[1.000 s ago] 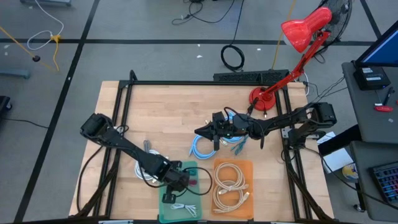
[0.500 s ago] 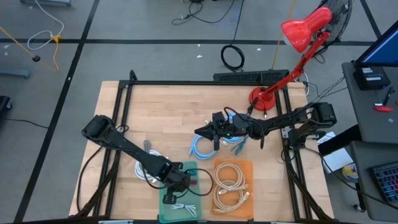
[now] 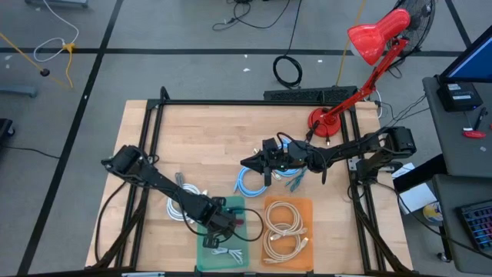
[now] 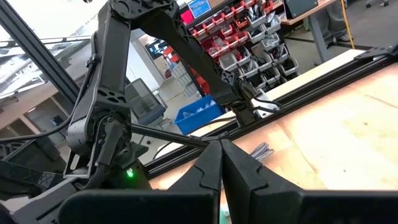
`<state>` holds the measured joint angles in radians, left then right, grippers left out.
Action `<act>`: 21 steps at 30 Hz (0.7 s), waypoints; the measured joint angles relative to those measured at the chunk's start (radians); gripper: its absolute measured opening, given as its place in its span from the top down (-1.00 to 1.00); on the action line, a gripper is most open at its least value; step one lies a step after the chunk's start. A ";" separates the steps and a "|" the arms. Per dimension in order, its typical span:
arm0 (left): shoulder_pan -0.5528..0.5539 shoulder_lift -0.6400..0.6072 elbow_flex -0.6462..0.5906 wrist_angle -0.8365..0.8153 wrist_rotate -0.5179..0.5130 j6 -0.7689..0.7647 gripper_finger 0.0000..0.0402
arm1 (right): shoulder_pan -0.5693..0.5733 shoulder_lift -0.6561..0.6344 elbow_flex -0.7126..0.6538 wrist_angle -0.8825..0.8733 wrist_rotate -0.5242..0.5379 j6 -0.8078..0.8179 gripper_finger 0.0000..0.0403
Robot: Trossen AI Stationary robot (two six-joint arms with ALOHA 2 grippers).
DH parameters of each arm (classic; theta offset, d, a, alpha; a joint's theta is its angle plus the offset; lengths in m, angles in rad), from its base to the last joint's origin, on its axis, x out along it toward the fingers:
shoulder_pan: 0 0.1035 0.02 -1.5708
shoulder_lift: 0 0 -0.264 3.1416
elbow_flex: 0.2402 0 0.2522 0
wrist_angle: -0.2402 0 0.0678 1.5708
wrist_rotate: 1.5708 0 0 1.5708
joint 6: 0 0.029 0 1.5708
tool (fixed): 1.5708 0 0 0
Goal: Pick & Place USB Port
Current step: Put the pink charger cable into the green bin
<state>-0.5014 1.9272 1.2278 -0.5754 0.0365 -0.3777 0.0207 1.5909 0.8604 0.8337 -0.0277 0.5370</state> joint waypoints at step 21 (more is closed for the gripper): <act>-0.015 -0.001 0.000 -0.027 -0.190 -0.018 1.00 | 0.000 0.000 0.000 0.000 0.000 0.000 1.00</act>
<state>-0.5167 1.9266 1.2278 -0.6029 -0.1533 -0.3958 0.0204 1.5909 0.8604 0.8337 -0.0277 0.5371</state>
